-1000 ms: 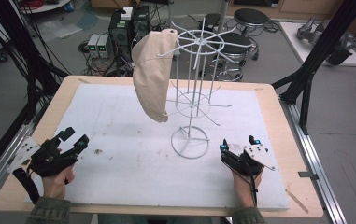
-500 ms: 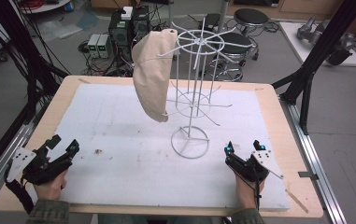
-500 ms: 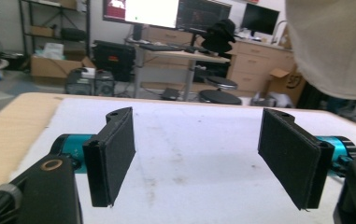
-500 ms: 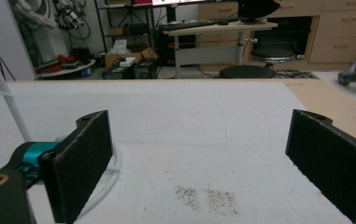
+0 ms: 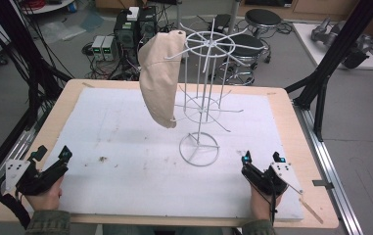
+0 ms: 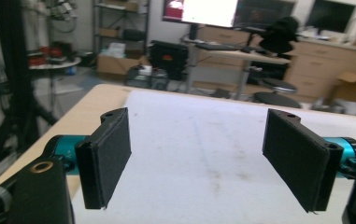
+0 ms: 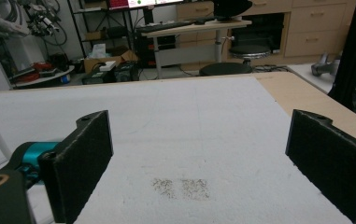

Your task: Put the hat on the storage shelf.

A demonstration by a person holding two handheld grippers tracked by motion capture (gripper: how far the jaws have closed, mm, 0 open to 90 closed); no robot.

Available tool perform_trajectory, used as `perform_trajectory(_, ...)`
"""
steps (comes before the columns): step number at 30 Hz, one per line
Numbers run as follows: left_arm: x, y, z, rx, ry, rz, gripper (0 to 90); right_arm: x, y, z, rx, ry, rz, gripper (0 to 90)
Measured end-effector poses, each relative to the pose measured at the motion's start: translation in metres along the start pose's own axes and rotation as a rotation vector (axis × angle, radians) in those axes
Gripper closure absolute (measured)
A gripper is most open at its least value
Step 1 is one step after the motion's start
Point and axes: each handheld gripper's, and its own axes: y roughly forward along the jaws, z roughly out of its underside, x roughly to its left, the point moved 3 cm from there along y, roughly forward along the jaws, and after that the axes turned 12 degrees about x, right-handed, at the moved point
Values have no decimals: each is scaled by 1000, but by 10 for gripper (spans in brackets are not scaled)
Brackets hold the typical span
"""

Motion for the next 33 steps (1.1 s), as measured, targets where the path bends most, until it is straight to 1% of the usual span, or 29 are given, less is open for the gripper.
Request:
perform_trajectory(1, 1, 1, 1, 7, -5, -19, 237, 0, 1, 0, 1, -1, -3, 64)
perform_trajectory(2, 3, 3, 2, 26, 0, -52, 232, 0, 1, 0, 8, 3, -4, 64)
perform_trajectory(3, 5, 4, 3, 38, 6, -61, 224, 1, 1, 1, 9, -2, -4, 64)
perform_trajectory(6, 9, 6, 5, 51, -13, -50, 224, 2, 2, 1, 18, -7, -17, 65)
perform_trajectory(8, 10, 6, 5, 49, -26, -44, 224, 4, 4, 1, 22, -22, -26, 65)
perform_trajectory(9, 10, 6, 5, 48, -29, -40, 224, 4, 4, 1, 22, -22, -26, 65)
perform_trajectory(12, 8, 6, 5, 53, -30, -29, 224, 6, 6, 2, 33, -29, -35, 65)
perform_trajectory(13, 7, 7, 6, 54, -31, -23, 225, 7, 8, 2, 40, -41, -40, 65)
perform_trajectory(16, 5, 9, 7, 62, -27, -9, 225, 7, 9, 3, 51, -46, -43, 65)
perform_trajectory(21, 4, 10, 7, 66, -27, 0, 229, 6, 11, 3, 58, -24, -50, 65)
perform_trajectory(26, 7, 8, 6, 53, -53, 1, 236, 3, 10, 4, 62, 15, -56, 65)
perform_trajectory(27, 8, 8, 6, 50, -60, 1, 237, 2, 11, 3, 60, 6, -53, 65)
perform_trajectory(29, 9, 8, 6, 52, -67, 4, 237, 1, 11, 3, 62, 7, -51, 65)
perform_trajectory(32, 9, 8, 6, 51, -68, 5, 238, 2, 11, 4, 65, 10, -56, 65)
perform_trajectory(33, 9, 8, 6, 51, -69, 6, 241, 3, 11, 4, 63, 3, -53, 65)
